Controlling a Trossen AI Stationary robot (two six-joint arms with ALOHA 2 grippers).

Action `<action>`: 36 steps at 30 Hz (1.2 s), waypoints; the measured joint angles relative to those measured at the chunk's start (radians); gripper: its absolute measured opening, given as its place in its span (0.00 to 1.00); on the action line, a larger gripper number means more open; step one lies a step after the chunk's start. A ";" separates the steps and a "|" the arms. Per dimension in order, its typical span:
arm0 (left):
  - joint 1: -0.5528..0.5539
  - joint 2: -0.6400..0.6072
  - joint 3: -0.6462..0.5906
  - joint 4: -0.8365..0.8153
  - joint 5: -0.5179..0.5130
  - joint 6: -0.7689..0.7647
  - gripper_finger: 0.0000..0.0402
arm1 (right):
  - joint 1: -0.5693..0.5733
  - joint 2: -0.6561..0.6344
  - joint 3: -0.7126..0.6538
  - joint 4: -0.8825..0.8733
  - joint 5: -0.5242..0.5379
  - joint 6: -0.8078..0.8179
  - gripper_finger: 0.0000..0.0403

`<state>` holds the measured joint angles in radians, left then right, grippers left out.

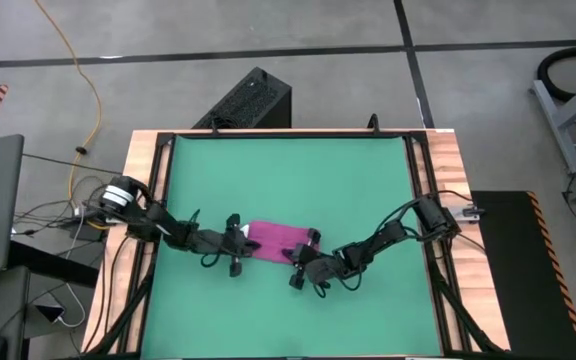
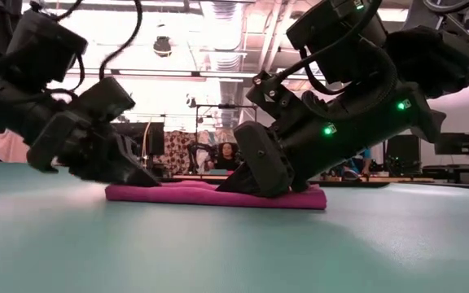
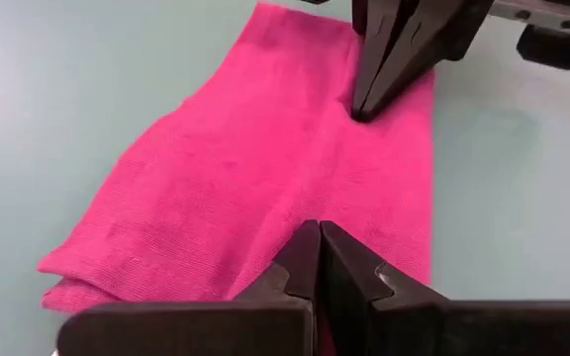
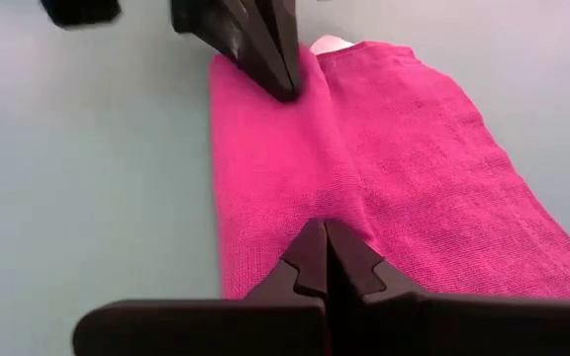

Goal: Roll towel
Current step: Roll the pink towel

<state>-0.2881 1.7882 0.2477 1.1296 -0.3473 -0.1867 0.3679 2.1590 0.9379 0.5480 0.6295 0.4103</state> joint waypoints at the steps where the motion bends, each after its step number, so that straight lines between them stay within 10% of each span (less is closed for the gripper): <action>1: 0.001 0.006 -0.001 -0.004 0.000 -0.007 0.00 | 0.002 0.000 0.000 -0.003 -0.001 0.000 0.03; 17: -0.056 0.014 -0.035 -0.093 -0.058 -0.234 0.00 | -0.024 -0.057 -0.003 0.098 -0.014 -0.160 0.04; 29: -0.060 0.014 -0.035 -0.123 -0.046 -0.328 0.00 | 0.074 -0.466 -0.015 -0.415 0.017 -0.209 0.10; 36: -0.061 0.016 -0.036 -0.110 -0.056 -0.347 0.00 | 0.134 -0.373 -0.180 -0.057 0.097 -0.193 0.02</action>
<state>-0.3493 1.8042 0.2115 1.0199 -0.4034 -0.5333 0.5014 1.7857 0.7577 0.4910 0.7265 0.2173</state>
